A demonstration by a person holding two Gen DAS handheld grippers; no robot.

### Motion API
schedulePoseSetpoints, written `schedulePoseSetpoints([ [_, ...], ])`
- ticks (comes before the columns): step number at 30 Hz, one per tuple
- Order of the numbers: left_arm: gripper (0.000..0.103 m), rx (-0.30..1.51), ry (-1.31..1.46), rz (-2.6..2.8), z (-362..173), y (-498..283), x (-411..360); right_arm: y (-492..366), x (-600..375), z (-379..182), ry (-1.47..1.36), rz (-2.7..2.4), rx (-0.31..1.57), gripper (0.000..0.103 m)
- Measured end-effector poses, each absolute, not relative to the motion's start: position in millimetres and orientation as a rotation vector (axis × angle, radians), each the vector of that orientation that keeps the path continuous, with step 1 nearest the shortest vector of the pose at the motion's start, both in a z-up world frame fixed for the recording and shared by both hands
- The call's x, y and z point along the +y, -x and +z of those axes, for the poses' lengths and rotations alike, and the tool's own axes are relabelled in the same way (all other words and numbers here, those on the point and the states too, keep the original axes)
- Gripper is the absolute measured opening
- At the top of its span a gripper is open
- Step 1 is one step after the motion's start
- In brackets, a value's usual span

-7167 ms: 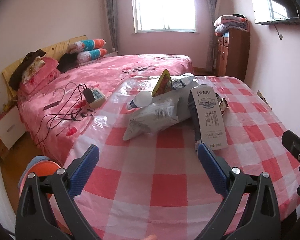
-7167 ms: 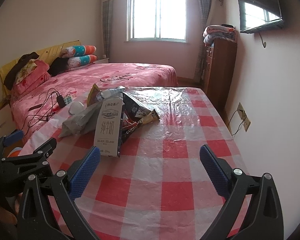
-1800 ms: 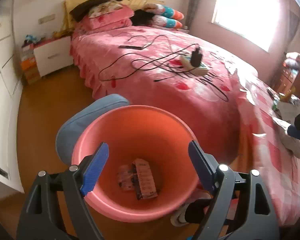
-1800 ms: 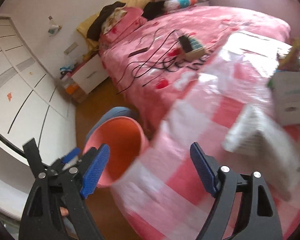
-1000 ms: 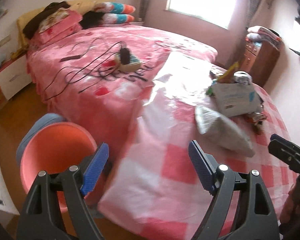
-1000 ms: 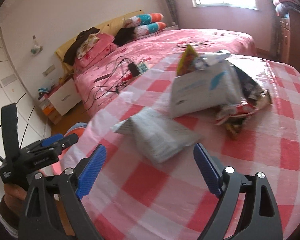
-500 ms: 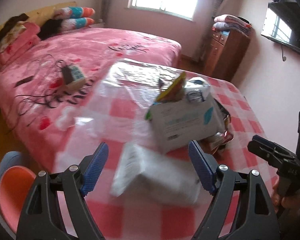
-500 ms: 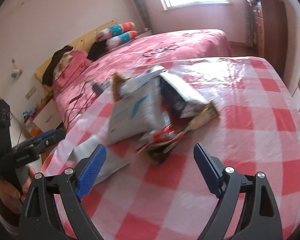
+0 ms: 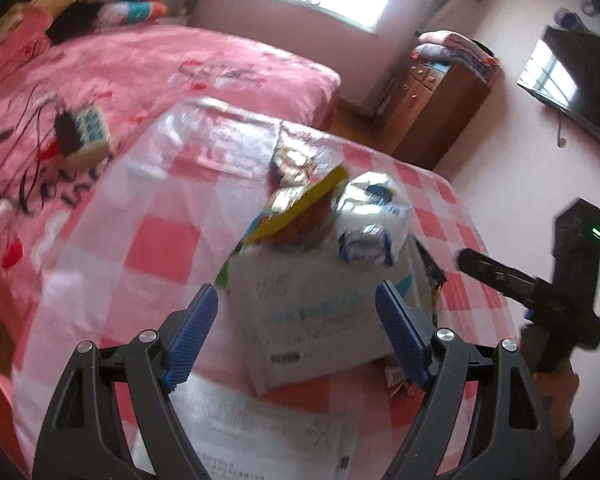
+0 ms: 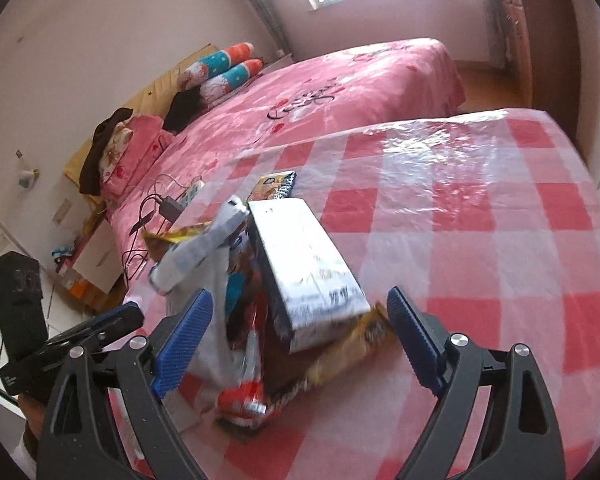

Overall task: Collect trash
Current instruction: 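Grasp the yellow snack wrapper with the left tool while the right grasps another milk carton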

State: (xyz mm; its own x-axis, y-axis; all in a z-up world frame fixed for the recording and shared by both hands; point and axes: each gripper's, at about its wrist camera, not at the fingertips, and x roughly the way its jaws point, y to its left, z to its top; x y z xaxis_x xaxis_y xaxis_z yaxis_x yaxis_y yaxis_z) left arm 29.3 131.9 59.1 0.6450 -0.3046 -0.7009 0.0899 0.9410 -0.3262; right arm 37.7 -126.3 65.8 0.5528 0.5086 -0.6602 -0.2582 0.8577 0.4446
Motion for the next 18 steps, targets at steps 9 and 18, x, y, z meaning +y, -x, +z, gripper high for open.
schedulePoseSetpoints([
  [9,0.076,0.738,0.216,-0.269,74.7,-54.2,131.0,-71.0,-125.2,45.9,-0.387,0.555,0.91,0.088],
  [18,0.045,0.783,0.236,-0.32,51.4,-88.7,129.2,-70.0,-116.4,35.4,-0.393,0.62,0.933,0.066],
])
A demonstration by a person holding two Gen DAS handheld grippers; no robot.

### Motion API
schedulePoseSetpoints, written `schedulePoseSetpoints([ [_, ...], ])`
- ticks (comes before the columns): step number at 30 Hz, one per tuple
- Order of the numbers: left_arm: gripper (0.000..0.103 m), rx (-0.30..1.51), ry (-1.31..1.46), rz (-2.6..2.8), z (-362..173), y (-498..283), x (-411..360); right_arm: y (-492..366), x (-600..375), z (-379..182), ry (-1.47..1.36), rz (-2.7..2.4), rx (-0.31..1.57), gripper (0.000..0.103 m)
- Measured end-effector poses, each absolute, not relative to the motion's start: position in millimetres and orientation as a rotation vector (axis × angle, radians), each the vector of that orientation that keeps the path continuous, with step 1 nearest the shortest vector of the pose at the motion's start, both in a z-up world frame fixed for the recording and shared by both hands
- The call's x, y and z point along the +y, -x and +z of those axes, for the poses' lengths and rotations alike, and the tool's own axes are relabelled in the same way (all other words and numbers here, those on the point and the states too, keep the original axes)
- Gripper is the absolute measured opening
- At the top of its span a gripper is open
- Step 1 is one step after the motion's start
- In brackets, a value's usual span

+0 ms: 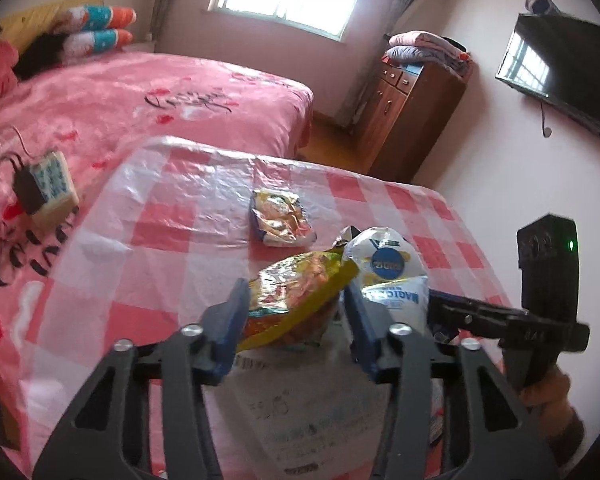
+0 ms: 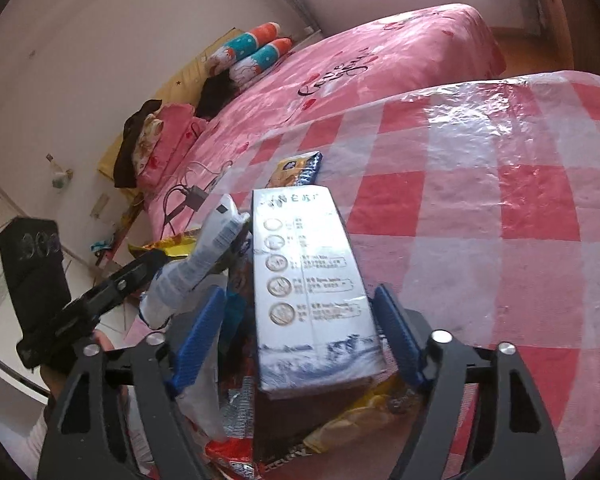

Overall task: Collect trash
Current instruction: 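Grasp the yellow snack wrapper with the left tool while the right grasps another milk carton, then carry the wrapper and carton with both tools over the orange bucket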

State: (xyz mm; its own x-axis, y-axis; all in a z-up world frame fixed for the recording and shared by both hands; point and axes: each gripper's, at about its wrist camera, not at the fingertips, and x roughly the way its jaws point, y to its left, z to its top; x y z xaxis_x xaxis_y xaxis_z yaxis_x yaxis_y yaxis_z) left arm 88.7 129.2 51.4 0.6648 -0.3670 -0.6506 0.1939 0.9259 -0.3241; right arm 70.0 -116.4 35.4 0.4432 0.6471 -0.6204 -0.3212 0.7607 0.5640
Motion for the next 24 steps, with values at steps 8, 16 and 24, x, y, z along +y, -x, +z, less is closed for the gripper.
schedulePoseSetpoints([
  [8,0.032,0.836,0.182,-0.304,45.5,-87.9,115.3,-54.1,-114.8,35.8,-0.386,0.619,0.918,0.061],
  [16,0.027,0.847,0.217,-0.3,51.0,-65.2,109.3,-16.6,-118.9,36.5,-0.365,0.584,0.902,0.06],
  [24,0.027,0.826,0.277,-0.331,59.5,-21.2,106.4,35.3,-125.5,42.1,-0.278,0.474,0.893,0.059],
])
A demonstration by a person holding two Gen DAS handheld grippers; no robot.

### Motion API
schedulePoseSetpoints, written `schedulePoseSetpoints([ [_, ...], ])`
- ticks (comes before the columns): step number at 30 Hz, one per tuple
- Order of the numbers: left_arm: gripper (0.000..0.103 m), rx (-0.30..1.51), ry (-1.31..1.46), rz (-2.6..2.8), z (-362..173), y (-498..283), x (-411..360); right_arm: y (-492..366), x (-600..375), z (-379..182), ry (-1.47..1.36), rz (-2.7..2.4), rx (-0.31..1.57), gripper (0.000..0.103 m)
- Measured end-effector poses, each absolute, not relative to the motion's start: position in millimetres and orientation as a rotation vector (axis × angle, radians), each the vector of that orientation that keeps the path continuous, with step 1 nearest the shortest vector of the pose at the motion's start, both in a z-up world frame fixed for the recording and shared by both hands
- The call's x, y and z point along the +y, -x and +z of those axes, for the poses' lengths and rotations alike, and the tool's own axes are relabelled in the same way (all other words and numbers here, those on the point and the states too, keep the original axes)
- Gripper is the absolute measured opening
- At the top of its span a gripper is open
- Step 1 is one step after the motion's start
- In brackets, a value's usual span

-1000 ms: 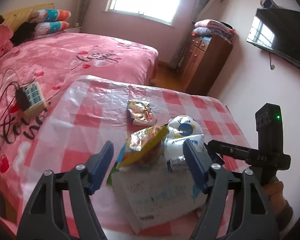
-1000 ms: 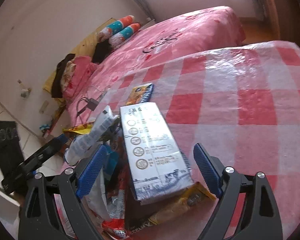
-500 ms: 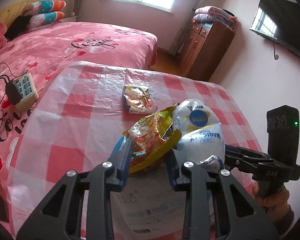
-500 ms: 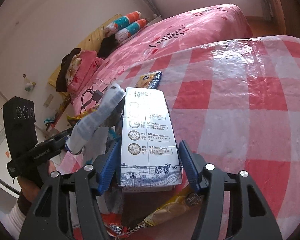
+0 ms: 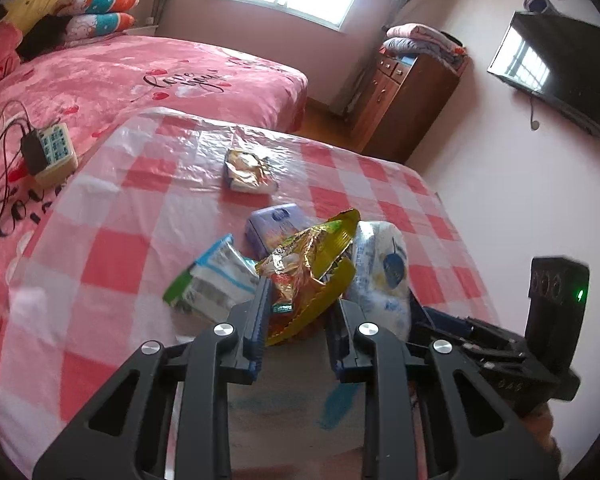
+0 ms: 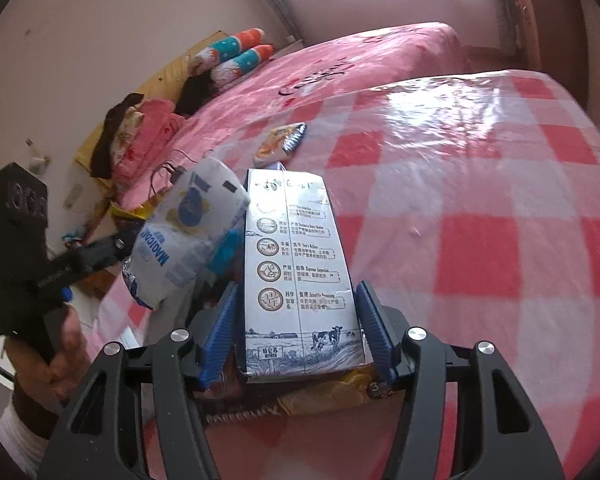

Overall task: Collect trash
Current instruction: 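Carry the wrapper and carton with both tools over the orange bucket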

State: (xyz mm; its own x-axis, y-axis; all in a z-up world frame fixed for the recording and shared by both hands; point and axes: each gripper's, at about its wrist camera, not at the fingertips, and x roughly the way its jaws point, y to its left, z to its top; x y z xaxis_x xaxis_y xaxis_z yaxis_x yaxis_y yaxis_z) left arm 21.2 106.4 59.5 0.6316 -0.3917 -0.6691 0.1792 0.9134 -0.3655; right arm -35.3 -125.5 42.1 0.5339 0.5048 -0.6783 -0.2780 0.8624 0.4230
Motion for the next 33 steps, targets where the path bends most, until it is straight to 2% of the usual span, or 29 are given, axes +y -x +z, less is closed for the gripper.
schedulePoseSetpoints([
  [6,0.026,0.81,0.323,-0.321,65.4,2.0,114.5,57.9,-123.3,44.7,-0.235,0.413,0.905,0.062],
  [12,0.025,0.813,0.36,-0.31,68.1,18.2,127.8,47.2,-110.8,42.0,-0.215,0.404,0.931,0.075],
  [18,0.025,0.805,0.389,-0.303,68.5,36.7,144.1,33.2,-109.9,35.2,-0.295,0.41,0.954,0.076],
  [20,0.025,0.804,0.393,-0.301,67.1,42.4,148.9,32.9,-112.3,33.5,-0.318,0.416,0.952,0.07],
  [33,0.025,0.781,0.44,-0.29,61.9,74.2,177.7,61.2,-120.5,49.6,-0.299,0.33,0.868,0.068],
])
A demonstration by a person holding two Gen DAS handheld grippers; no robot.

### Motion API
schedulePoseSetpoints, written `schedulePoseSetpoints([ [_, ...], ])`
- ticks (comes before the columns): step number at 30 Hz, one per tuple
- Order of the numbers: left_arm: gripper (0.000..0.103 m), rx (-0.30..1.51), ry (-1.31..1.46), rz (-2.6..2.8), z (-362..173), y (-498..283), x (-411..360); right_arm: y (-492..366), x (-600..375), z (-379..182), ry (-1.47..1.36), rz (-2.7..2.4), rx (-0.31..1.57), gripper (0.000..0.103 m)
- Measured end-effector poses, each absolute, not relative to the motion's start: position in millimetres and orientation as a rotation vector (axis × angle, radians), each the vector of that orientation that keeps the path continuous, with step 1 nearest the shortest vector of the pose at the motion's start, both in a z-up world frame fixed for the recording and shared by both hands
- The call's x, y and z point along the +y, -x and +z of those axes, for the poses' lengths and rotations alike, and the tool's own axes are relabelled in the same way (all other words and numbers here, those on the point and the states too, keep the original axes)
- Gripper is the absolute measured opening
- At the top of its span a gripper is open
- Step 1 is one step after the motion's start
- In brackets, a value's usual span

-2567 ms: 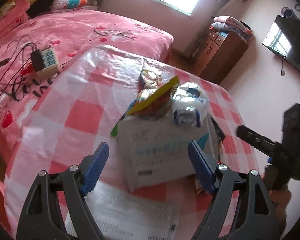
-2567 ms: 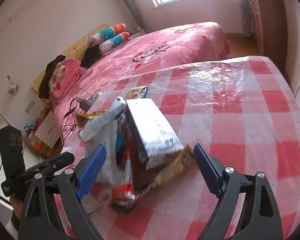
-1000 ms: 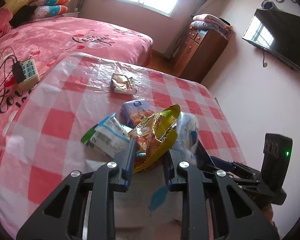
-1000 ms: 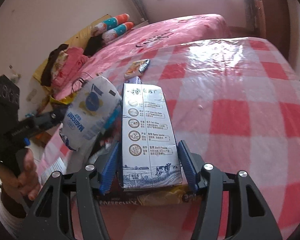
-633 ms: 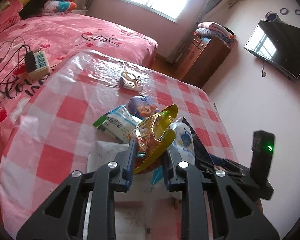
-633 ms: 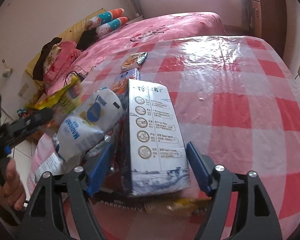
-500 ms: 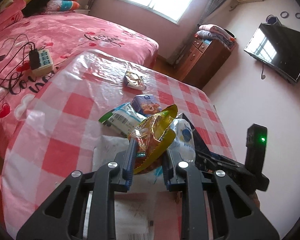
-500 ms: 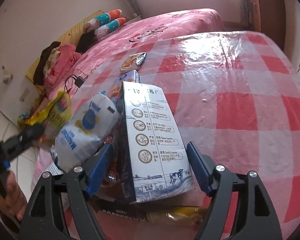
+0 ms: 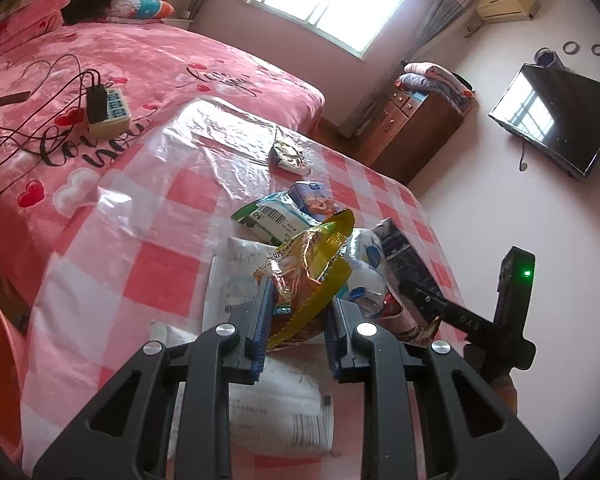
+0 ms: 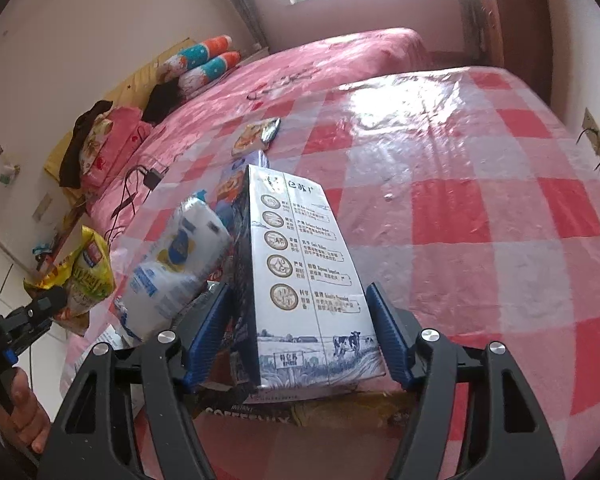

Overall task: Collect trash
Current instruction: 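Carry the wrapper and carton with both tools over the orange bucket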

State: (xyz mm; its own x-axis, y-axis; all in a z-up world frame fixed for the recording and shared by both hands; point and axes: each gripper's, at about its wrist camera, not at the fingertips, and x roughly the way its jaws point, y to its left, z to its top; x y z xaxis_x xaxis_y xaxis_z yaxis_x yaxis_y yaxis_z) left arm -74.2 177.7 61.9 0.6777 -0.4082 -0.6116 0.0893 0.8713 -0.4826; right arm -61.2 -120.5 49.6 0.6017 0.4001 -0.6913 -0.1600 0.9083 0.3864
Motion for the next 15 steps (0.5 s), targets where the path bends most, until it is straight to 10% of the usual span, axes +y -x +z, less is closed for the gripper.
schedulePoseSetpoints([
  [15,0.025,0.733,0.483,-0.29,67.7,107.4,204.9,98.2,-120.7,91.3,-0.343,0.363,0.781,0.068],
])
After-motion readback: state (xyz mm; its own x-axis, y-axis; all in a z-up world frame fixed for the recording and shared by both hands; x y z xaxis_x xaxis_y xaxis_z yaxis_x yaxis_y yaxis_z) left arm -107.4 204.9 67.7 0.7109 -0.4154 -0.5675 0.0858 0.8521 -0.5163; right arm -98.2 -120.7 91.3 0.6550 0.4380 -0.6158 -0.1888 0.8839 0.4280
